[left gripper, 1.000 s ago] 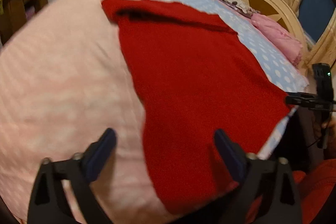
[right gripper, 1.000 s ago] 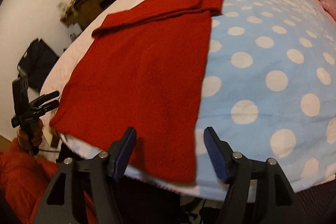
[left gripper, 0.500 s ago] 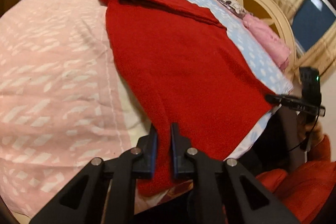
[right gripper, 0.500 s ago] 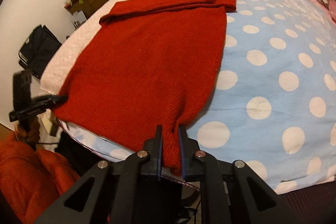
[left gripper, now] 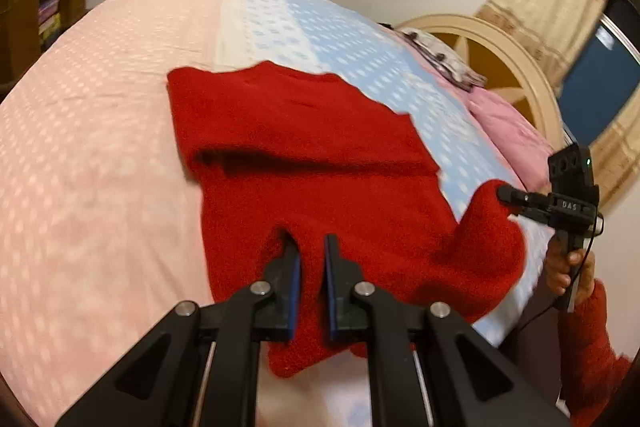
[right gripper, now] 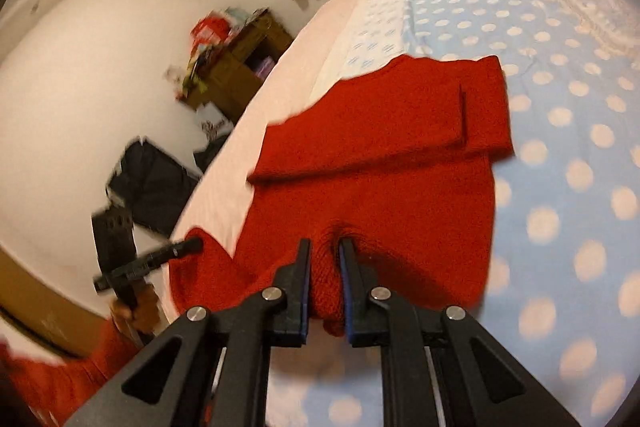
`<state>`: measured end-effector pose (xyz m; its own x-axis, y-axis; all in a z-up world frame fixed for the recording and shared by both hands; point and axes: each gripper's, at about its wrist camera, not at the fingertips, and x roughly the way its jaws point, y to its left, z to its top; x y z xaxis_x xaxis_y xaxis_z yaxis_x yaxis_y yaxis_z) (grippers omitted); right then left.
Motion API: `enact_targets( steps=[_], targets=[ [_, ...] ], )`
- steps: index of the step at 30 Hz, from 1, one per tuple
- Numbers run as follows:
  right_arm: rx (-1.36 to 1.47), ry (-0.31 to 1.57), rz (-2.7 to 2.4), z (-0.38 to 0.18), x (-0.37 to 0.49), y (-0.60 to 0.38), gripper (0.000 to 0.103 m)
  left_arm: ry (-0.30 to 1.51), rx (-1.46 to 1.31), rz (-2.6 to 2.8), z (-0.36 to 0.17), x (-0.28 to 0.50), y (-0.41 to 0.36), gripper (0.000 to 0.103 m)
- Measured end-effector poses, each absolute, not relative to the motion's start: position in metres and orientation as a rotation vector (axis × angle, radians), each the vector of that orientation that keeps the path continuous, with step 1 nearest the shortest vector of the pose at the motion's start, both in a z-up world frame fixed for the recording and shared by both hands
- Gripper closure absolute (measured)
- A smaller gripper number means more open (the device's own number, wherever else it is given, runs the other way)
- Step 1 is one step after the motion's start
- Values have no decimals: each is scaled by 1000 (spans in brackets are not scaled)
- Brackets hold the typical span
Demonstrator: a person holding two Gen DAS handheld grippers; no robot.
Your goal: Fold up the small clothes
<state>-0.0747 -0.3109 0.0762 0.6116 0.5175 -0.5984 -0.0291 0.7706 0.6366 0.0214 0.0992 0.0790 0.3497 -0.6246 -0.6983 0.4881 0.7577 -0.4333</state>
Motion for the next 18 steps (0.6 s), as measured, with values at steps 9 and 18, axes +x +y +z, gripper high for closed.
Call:
enact_targets(
  steps=[9,18],
  targets=[
    [996,868,181,-4,-5,-368,78,1068,-164,-557,49,95,97,52],
    [934,599,176,39,-51,-379,30,771,-25,-592,78,64,125,13]
  ],
)
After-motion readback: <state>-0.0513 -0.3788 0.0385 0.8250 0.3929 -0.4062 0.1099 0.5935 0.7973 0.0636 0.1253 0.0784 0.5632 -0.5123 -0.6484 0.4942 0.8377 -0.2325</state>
